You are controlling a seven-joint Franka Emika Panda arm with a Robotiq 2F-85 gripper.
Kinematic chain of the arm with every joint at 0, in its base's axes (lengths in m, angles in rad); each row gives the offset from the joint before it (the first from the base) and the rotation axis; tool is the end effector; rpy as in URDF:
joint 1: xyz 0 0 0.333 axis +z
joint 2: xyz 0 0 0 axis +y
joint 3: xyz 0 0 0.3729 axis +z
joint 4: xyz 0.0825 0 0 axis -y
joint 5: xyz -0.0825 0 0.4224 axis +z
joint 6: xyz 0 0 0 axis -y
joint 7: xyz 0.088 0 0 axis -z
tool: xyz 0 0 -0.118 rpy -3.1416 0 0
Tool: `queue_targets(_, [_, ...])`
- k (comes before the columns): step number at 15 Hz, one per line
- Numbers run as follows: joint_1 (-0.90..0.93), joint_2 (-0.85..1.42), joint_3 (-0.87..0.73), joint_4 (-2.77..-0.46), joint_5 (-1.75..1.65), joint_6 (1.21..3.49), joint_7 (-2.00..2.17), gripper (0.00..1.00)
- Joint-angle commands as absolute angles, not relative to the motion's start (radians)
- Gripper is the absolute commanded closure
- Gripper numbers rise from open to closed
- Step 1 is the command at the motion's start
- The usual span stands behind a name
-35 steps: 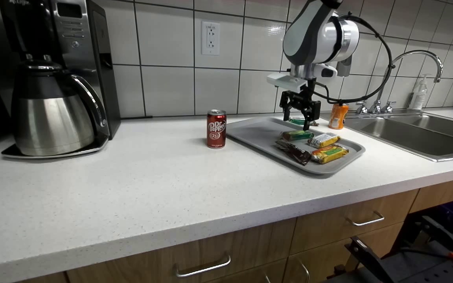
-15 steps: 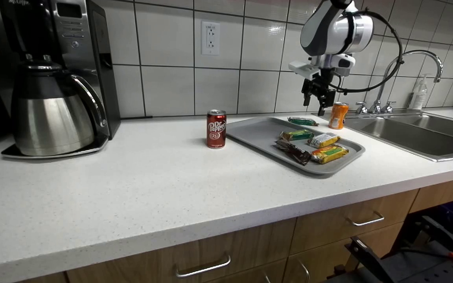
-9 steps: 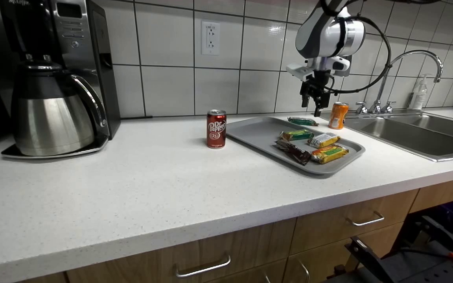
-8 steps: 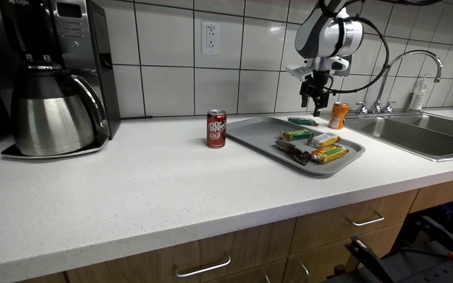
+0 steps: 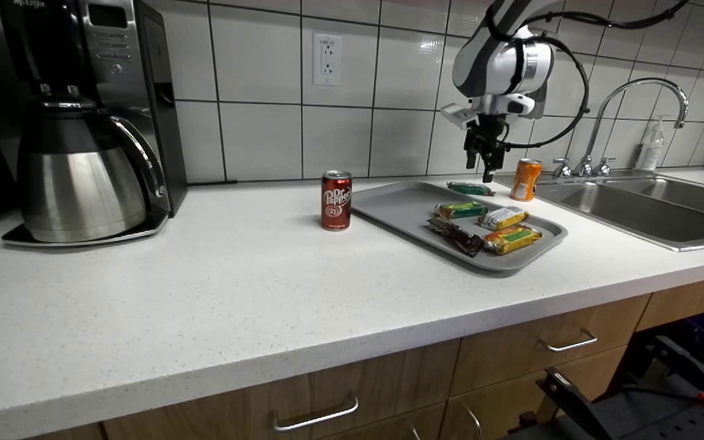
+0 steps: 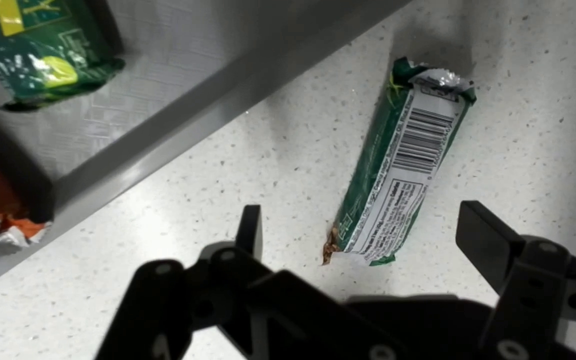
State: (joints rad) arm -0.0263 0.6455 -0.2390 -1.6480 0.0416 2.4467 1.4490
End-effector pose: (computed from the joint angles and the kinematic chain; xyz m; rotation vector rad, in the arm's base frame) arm 0.7474 -0.1747 0.2717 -2.0767 2.3292 -0.3182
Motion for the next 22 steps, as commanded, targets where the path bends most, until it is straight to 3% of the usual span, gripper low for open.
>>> queue_targets(1, [-0.044, 0.713, -0.239, -1.536, 0.058, 2.390, 1.478, 0.00])
queue_targets(17, [-0.066, 0.880, -0.235, -1.329, 0.063, 2.279, 1.539, 0.00])
queue_targets(18, [-0.068, 0.880, -0.232, -1.326, 0.066, 2.277, 1.536, 0.24])
queue_targets(19, [-0.068, 0.881, -0.232, -1.321, 0.065, 2.275, 1.535, 0.13])
queue_targets(20, [-0.068, 0.883, -0.232, -1.316, 0.066, 2.273, 1.536, 0.32])
queue_targets(22, [-0.070, 0.886, -0.232, -1.308, 0.067, 2.268, 1.536, 0.39])
